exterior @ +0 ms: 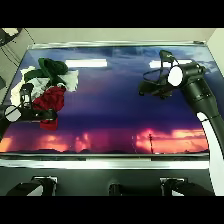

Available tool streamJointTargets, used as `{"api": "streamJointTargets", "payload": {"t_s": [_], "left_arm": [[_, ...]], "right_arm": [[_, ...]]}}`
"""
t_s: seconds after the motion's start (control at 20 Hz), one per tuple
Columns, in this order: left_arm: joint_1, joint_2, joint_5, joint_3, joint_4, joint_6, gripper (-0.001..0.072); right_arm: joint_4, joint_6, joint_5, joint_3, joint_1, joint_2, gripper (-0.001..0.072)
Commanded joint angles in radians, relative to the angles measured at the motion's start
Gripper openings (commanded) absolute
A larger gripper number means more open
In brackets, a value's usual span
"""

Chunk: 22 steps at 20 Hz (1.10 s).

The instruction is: Fold the shirts.

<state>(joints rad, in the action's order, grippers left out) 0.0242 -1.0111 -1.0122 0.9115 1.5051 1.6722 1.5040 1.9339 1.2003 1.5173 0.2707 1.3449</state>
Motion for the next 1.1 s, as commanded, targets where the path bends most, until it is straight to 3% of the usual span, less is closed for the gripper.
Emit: {"api": "streamJointTargets", "payload": {"t_s": [0.0,0.05,0.15,0.35,0.5,0.75,1.0,1.05], "left_arm": [[-0.001,-0.005,0.195,0.002,-0.072,-0.003,0.0685],[-0.013,-0.015,0.256,0.023,-0.069,-0.003,0.0686],[-0.071,-0.093,0.241,0.139,-0.063,-0.003,0.0686],[-0.227,-0.407,-0.157,0.525,-0.005,-0.001,0.0686],[-0.294,-0.624,-0.386,0.688,-0.006,0.091,0.0686],[-0.275,-0.77,-0.326,0.692,-0.011,0.086,0.0686],[-0.251,-0.835,-0.293,0.692,-0.065,0.019,0.066],[-0.253,-0.84,-0.323,0.692,-0.065,0.018,0.0517]], "right_arm": [[0.001,0.0,-0.152,0.0,0.001,0.0,0.0693],[0.002,0.0,-0.208,0.0,0.001,0.0,0.0693],[0.006,0.001,-0.287,0.0,0.001,0.0,0.0694],[0.042,-0.015,-0.3,0.0,0.001,0.0,0.0694],[0.047,-0.026,-0.208,0.0,0.001,0.003,0.0693],[0.046,-0.071,0.005,-0.005,0.001,0.02,0.0693],[0.042,-0.074,-0.003,-0.006,0.001,0.024,0.0693],[0.04,-0.075,0.0,-0.006,0.001,0.024,0.0693]]}}
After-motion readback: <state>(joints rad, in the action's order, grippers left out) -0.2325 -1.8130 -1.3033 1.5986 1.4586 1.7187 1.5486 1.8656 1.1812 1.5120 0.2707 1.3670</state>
